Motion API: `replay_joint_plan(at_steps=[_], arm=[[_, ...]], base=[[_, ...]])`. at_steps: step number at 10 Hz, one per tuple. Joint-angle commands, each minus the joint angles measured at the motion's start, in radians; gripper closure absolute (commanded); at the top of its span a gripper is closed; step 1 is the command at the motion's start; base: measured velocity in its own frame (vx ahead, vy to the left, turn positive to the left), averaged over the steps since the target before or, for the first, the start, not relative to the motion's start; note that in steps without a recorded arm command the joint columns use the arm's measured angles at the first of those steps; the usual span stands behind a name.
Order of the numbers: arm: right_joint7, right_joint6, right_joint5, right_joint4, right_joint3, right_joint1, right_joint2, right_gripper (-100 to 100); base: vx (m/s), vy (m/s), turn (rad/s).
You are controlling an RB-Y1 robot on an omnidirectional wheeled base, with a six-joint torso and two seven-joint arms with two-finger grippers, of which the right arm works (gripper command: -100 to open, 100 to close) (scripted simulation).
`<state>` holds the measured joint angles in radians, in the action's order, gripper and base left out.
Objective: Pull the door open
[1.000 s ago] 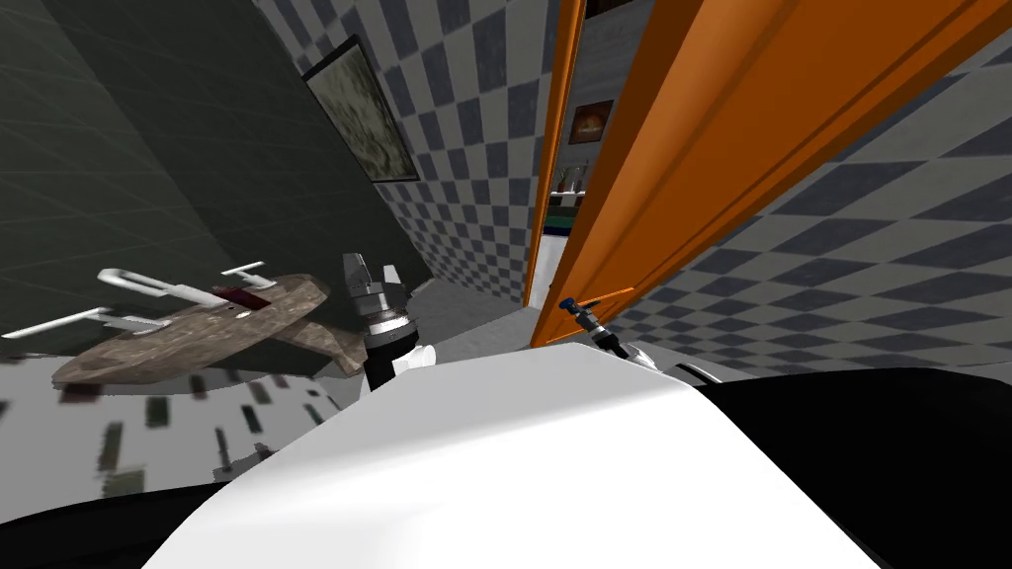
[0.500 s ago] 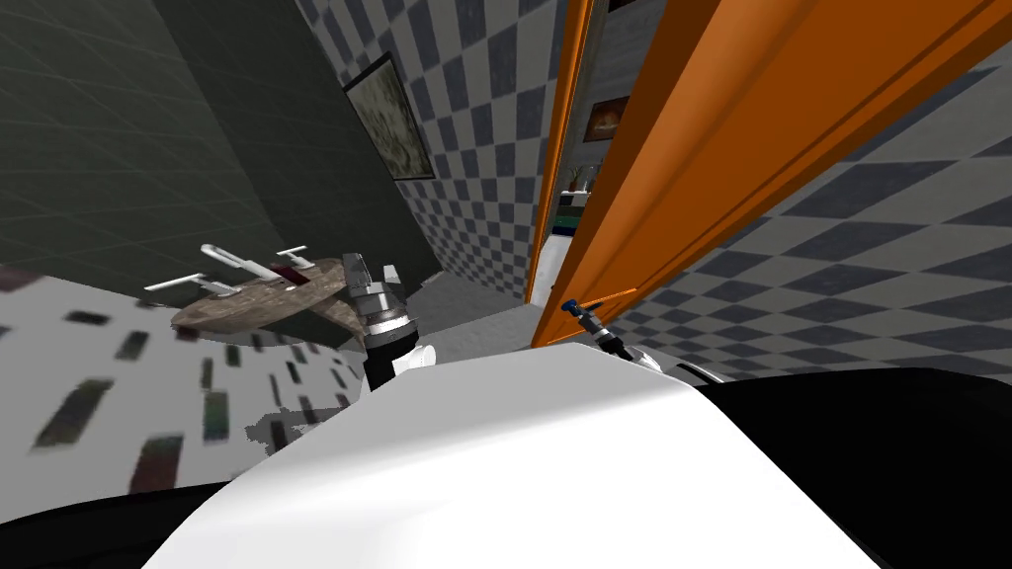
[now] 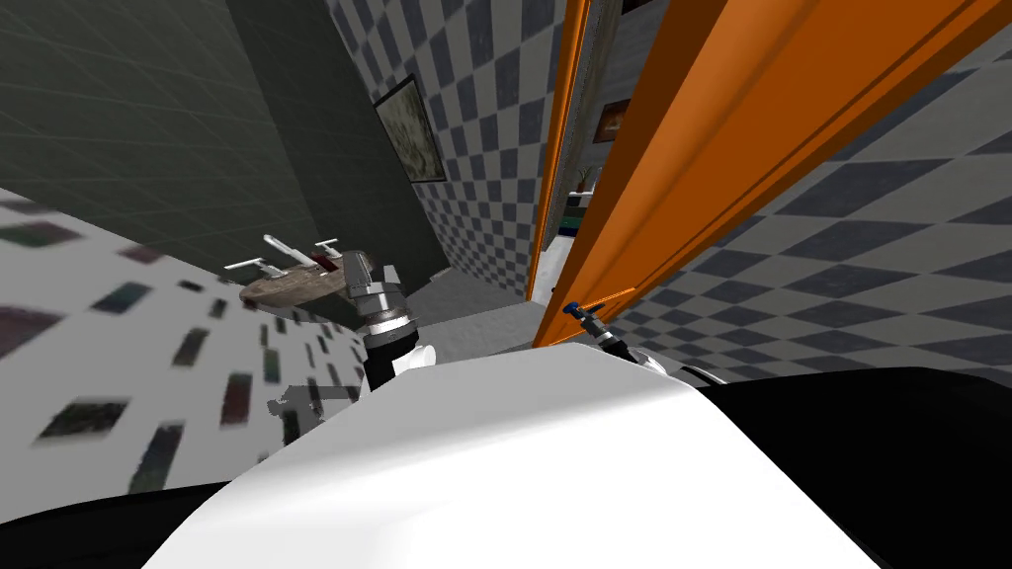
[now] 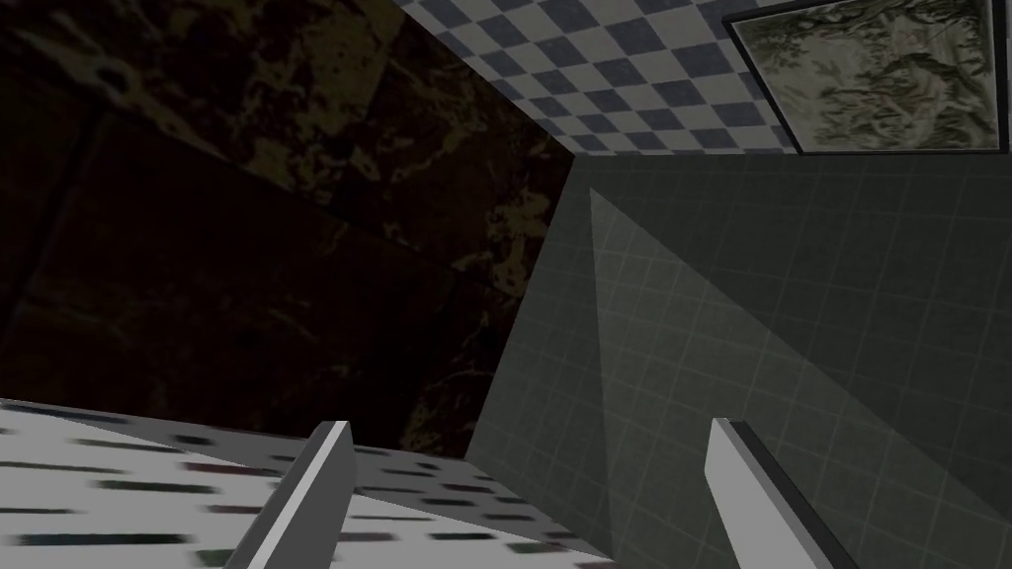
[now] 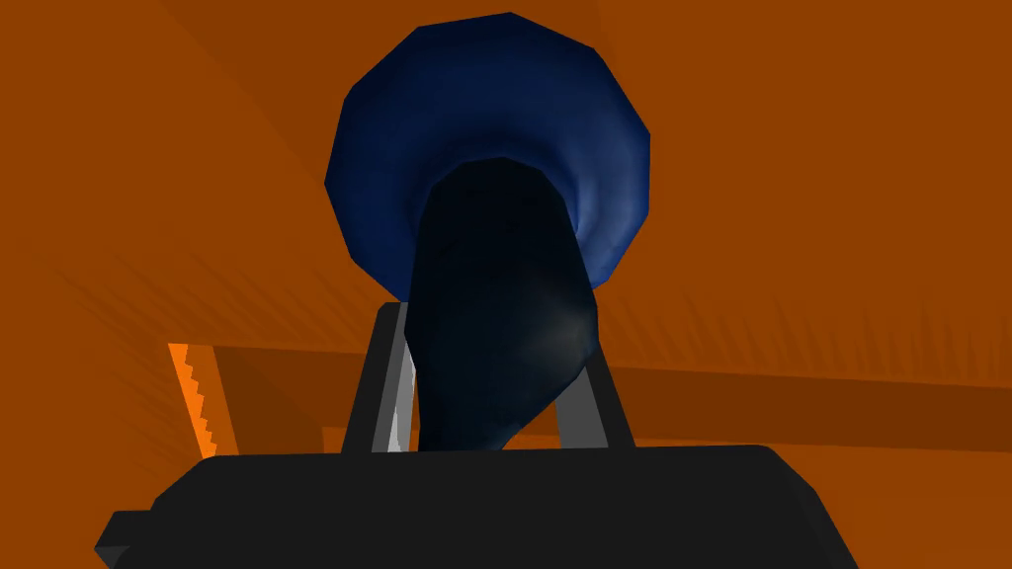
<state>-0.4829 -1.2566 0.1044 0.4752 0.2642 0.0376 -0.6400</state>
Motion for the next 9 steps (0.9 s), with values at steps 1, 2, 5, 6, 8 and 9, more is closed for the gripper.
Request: replay_joint_plan(at_steps=[1, 2, 5, 6, 8, 9], arm=[[-0.001, -0.009, 0.001, -0.007, 0.000, 0.002, -0.002, 100], [-0.001, -0.012, 0.002, -0.009, 0.001, 0.002, -0.003, 100], [-0.003, -0.032, 0.004, -0.024, 0.001, 0.006, -0.008, 100], [-0.004, -0.039, 0.006, -0.029, 0.002, 0.008, -0.010, 100], [-0.005, -0.054, 0.008, -0.040, 0.002, 0.011, -0.013, 100], [-0.005, -0.054, 0.008, -0.040, 0.002, 0.011, -0.013, 100]], base=[[-0.118, -0.053, 0.148], [-0.172, -0.084, 0.168], [-0.192, -0.092, 0.183], [-0.205, -0.119, 0.164], [-0.218, -0.134, 0.200], [-0.128, -0.060, 0.068]])
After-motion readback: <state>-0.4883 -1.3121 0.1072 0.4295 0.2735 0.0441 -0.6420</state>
